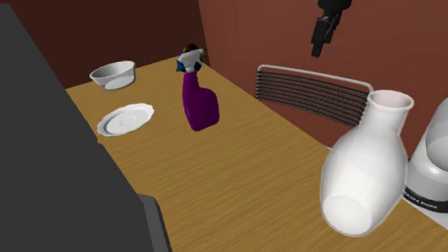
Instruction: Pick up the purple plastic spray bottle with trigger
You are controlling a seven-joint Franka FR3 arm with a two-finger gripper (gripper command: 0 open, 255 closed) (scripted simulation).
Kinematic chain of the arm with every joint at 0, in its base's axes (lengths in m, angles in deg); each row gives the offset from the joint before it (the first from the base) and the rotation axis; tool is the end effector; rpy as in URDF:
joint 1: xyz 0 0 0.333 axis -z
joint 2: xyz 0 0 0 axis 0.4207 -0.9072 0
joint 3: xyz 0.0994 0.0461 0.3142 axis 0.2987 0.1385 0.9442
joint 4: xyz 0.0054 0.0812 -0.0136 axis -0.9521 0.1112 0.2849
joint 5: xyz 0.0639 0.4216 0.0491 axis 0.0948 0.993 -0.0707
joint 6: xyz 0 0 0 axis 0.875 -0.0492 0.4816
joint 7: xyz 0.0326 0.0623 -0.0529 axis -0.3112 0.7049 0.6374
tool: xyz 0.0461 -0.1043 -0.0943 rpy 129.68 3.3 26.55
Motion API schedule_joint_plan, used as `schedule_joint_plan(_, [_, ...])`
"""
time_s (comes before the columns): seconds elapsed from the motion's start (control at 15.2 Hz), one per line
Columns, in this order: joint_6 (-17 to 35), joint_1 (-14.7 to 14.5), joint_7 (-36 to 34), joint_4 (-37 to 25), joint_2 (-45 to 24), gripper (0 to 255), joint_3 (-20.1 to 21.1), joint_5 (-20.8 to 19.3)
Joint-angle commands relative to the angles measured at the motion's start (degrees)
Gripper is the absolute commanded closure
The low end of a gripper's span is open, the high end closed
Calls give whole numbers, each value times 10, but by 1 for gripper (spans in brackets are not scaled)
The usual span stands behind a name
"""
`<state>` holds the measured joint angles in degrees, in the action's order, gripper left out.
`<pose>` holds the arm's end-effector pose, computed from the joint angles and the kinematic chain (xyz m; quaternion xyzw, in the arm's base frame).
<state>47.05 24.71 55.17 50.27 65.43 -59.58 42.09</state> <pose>0.3480 -0.0044 0.5871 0.9928 0.0760 0.0844 0.0372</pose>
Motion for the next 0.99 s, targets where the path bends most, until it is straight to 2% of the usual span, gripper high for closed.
schedule_joint_plan(0.0, [0, 0, 0, 0, 0, 0, 0, 0])
schedule_joint_plan(0.46, [121, -69, 122, -23, -106, 0, -38, 47])
schedule_joint_plan(0.92, [202, -144, 260, -76, -214, 0, -69, 121])
